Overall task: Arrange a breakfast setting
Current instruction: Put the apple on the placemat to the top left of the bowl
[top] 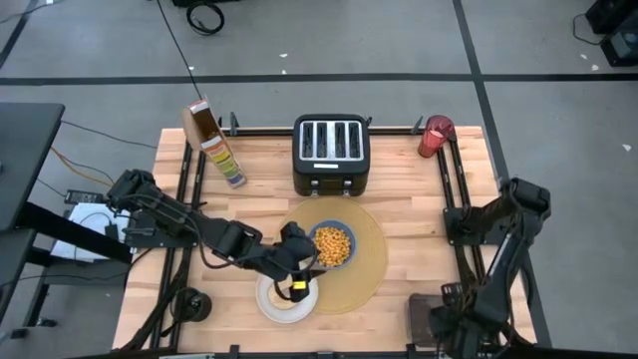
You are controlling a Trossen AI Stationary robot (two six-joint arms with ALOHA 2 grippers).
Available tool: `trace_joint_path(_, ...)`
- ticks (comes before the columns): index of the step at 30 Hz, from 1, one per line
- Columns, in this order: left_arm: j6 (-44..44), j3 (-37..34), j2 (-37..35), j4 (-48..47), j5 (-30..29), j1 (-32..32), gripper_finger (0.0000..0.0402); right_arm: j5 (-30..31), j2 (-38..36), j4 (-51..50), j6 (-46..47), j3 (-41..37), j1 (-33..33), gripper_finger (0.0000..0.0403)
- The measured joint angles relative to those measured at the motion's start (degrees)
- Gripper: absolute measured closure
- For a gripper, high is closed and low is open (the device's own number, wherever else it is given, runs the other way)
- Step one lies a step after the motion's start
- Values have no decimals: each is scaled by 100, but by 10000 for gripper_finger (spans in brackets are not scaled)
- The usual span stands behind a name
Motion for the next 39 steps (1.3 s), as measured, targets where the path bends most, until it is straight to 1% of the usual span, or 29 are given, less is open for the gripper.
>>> trace_joint_path(3, -128, 0, 0, -36, -14, 4, 157, -164, 279, 9, -198, 0, 92, 15)
trace_joint_path(5, -144, 0, 0, -41, -17, 4, 157, -175, 405, 27, -217, 0, 156, 6)
trace_joint_path(12, -163, 0, 0, -27, -34, 114, 157, 61, 677, 244, -180, -27, 242, 12)
trace_joint_path(19, -193, 0, 0, 79, -47, 190, 157, 50, 817, 851, 36, -615, 241, 9)
trace_joint_path(23, -433, 0, 0, 99, -40, 181, 157, -38, 791, 1042, -47, -863, 241, 11)
trace_joint_path(26, -467, 0, 0, 188, -42, 170, 157, -24, 786, 1143, -182, -973, 249, 21)
trace_joint_path(29, -450, 0, 1, 316, -45, 140, 157, 77, 806, 1112, -211, -995, 245, 45)
trace_joint_path(32, -424, 0, -29, 391, -38, 115, 157, 106, 645, 1115, -201, -997, 244, 67)
trace_joint_path(36, -251, -2, -187, 397, -105, 104, 157, 151, 107, 883, -102, -997, 196, 68)
trace_joint_path(39, 59, -2, -268, 405, -372, 116, 157, 400, -560, 543, 114, -988, 90, 64)
